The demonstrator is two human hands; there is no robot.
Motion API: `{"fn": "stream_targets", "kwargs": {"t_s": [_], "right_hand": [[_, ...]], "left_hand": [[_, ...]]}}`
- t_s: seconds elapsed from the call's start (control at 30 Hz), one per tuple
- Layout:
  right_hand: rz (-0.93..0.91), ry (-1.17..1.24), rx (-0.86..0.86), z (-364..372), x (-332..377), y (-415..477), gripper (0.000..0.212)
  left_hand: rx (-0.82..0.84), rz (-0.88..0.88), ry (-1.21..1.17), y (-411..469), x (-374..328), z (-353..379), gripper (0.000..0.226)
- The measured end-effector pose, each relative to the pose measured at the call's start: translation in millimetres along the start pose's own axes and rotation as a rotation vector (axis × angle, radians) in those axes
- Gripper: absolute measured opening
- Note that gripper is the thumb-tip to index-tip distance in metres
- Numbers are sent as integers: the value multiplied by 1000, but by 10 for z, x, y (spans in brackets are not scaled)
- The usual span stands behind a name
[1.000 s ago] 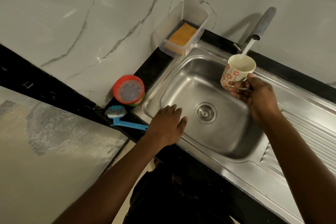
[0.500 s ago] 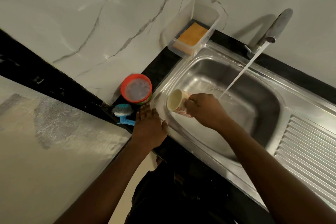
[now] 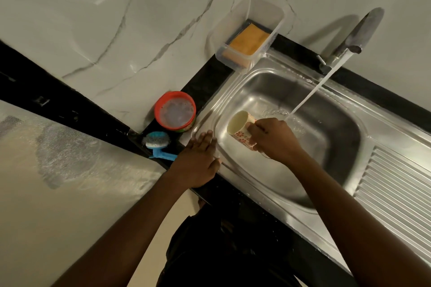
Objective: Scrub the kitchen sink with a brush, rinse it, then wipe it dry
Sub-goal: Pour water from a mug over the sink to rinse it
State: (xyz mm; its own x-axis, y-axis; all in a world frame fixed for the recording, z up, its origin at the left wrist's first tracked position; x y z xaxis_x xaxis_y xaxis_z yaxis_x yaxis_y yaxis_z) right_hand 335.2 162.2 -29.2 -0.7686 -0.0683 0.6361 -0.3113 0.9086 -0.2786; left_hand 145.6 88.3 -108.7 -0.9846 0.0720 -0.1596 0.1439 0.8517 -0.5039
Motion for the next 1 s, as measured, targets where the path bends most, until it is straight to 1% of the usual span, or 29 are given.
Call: {"fn": "stream_targets", "kwargs": {"t_s": [0.07, 0.23, 0.33, 0.47, 0.53, 0.57, 0.67, 0.7, 0.73, 0.8, 0.9, 1.0], "right_hand": [[12, -49, -1, 3, -4, -12, 46], [-64, -155, -17, 52, 256, 137, 42], [-89, -210, -71, 40, 432, 293, 43], [-63, -210, -142, -38, 441, 385, 44], [-29, -127, -144, -67, 324, 365, 44], [3, -46, -146, -81, 225, 340, 43], [193, 378, -169, -58, -150, 135, 36], [250, 478, -170, -30, -257, 50, 35], [285, 512, -162, -7, -340, -27, 36], [320, 467, -129, 44, -460, -129, 38], [331, 335, -93, 52, -482, -136, 40], [227, 144, -57, 17, -251, 3, 39]], "left_hand": [[-5, 45, 23, 19, -32, 11, 70], [-91, 0, 0, 203, -35, -82, 76], [-137, -10, 43, 390, -83, -182, 80], [-135, -31, 107, 581, -187, -323, 80], [-108, -11, 104, 648, -230, -326, 80], [-83, 9, 114, 659, -245, -297, 80], [-9, 17, 85, 564, -205, -192, 79], [12, -6, 52, 494, -172, -160, 80], [34, -29, 29, 416, -139, -110, 82], [73, -58, 32, 266, -100, -3, 84], [102, -73, 31, 218, -112, 80, 85], [97, -77, 10, 328, -126, 19, 85]]}}
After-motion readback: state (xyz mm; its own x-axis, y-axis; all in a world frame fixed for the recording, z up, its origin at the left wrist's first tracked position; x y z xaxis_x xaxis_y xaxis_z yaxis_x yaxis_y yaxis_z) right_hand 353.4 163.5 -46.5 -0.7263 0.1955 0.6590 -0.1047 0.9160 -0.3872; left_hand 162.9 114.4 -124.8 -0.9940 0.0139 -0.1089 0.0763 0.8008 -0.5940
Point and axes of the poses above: each hand's wrist, its own y-axis towards the middle knuckle, its own z-axis out of the palm, x = y × z, the point moved 9 cm from there along y, towards the middle knuckle, and after that the axes turned 9 degrees about -z, right-handed, at the moved point
